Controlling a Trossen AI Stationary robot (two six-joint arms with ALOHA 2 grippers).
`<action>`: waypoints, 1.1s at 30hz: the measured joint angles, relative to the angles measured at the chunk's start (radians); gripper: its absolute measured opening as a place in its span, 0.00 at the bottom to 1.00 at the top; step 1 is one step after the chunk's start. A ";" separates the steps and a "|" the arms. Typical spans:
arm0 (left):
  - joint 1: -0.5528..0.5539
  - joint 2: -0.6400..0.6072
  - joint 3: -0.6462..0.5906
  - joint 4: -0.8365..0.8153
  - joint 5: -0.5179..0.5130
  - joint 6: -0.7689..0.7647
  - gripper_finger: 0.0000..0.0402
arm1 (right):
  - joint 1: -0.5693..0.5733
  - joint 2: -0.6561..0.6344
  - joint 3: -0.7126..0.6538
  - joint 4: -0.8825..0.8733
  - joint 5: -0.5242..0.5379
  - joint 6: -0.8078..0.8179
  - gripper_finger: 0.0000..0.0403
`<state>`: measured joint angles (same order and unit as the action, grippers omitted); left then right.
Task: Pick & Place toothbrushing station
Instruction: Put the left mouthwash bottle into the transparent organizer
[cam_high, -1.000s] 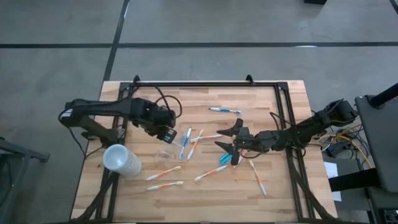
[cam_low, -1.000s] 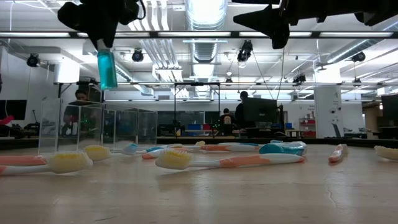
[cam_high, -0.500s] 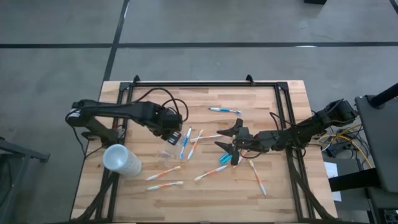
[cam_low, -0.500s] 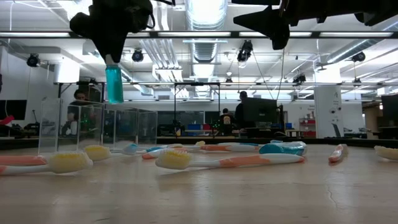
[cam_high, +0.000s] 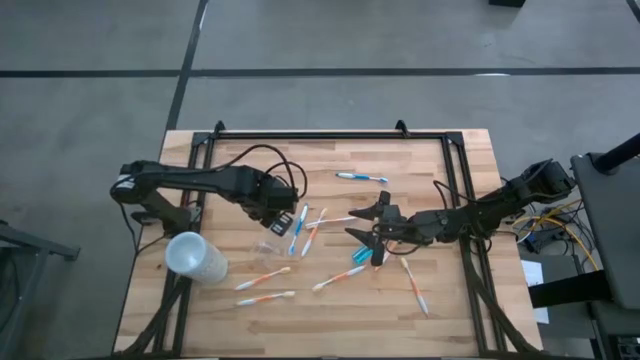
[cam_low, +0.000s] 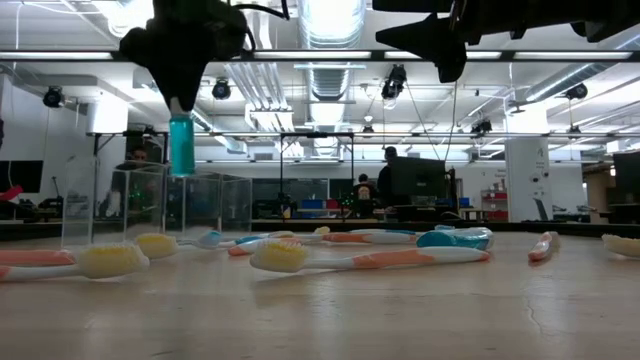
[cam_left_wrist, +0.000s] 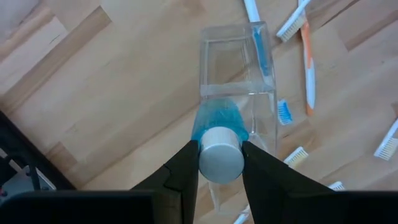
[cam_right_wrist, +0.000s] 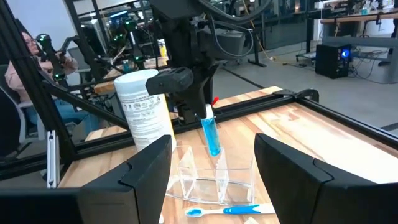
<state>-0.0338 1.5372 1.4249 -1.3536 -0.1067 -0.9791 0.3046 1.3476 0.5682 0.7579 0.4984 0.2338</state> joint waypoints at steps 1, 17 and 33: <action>0.000 -0.002 -0.007 0.000 -0.002 0.001 0.27 | 0.000 0.000 0.000 0.000 0.000 0.001 0.56; -0.001 0.004 -0.063 0.113 0.054 -0.008 0.27 | 0.000 0.000 0.000 0.000 0.000 0.002 0.56; -0.001 0.003 -0.238 0.247 0.067 -0.055 0.27 | 0.000 0.000 0.000 0.000 0.000 0.002 0.56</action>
<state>-0.0345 1.5402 1.1864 -1.1065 -0.0395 -1.0336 0.3050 1.3476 0.5682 0.7580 0.4984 0.2357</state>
